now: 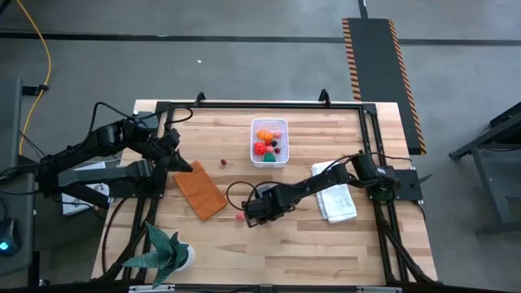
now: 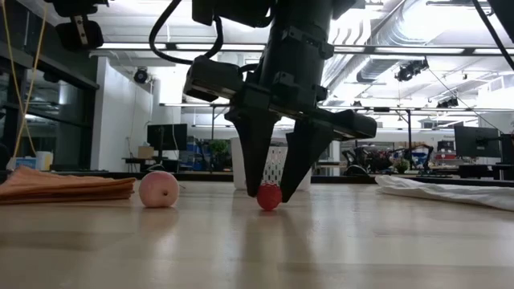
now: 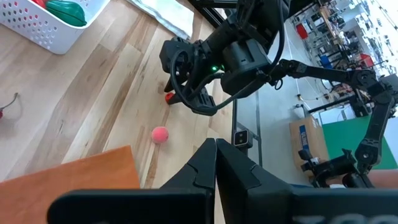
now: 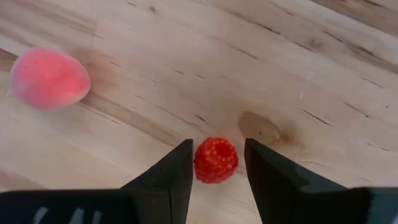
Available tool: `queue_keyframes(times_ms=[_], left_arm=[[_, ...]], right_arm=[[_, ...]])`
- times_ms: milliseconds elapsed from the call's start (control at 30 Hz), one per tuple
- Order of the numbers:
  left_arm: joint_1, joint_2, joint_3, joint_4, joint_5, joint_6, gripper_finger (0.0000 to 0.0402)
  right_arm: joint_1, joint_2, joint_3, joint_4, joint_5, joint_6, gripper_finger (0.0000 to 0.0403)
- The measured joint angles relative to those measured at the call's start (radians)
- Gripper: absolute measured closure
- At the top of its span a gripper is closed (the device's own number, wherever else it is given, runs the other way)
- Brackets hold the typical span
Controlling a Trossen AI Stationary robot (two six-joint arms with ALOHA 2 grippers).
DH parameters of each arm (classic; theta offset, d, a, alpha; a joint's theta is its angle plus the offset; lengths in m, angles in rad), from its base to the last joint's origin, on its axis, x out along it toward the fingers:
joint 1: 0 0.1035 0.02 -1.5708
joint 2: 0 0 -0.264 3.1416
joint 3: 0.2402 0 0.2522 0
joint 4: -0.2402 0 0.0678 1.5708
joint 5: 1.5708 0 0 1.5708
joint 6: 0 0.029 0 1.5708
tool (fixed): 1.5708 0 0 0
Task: Pick and placing Produce into tupperware
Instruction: Put the red raspberry into the white bin
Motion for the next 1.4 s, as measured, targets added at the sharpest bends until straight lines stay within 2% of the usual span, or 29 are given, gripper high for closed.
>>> queue_keyframes(times_ms=[667,900,1400], left_arm=[[0.000,0.000,0.000,0.000,0.000,0.019,0.0401],[0.000,0.000,0.000,0.000,0.000,0.023,0.0401],[0.000,0.000,0.000,0.000,0.000,0.023,0.0401]], right_arm=[[0.000,0.000,0.000,0.001,-0.026,-0.004,0.0276],[0.000,0.000,0.000,0.001,-0.026,-0.004,0.0301],[0.000,-0.026,0.036,-0.010,-0.017,-0.095,0.0313]])
